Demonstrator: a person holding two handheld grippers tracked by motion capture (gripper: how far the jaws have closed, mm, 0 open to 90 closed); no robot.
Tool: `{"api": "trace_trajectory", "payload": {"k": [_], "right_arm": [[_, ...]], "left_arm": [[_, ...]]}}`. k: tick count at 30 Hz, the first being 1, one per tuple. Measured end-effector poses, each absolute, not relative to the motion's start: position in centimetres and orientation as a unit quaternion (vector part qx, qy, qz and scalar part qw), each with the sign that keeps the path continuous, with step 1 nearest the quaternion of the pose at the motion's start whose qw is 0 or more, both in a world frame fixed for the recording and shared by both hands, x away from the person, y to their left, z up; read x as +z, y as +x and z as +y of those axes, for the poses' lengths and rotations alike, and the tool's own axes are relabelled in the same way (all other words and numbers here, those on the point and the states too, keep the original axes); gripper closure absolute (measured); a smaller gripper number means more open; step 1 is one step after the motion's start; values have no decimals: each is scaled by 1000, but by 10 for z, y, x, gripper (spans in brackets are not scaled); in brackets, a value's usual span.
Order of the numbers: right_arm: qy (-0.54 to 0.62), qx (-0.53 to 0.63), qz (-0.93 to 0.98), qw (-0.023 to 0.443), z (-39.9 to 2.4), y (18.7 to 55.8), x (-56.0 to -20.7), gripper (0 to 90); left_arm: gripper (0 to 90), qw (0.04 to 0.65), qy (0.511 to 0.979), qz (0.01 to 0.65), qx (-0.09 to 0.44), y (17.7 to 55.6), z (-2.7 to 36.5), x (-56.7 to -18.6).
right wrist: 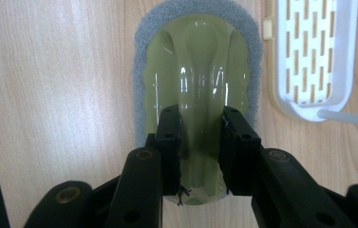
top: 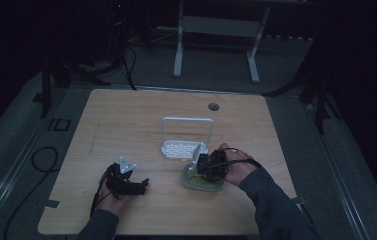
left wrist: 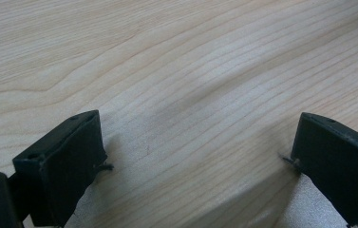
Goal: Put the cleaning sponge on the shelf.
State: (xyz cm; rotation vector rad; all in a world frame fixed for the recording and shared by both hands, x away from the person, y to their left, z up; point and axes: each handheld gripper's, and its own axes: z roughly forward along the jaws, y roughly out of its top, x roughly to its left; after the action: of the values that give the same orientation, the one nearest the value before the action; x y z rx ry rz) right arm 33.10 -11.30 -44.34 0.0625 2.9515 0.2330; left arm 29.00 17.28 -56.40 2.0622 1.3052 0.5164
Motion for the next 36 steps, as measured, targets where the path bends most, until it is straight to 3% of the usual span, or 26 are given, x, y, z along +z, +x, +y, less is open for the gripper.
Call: {"api": "trace_trajectory", "payload": {"k": [36], "right_arm": [[19,107,982,158,-95,347,-435,718]], "left_arm": [[36,318,784,495,198,290,173,-564]]}}
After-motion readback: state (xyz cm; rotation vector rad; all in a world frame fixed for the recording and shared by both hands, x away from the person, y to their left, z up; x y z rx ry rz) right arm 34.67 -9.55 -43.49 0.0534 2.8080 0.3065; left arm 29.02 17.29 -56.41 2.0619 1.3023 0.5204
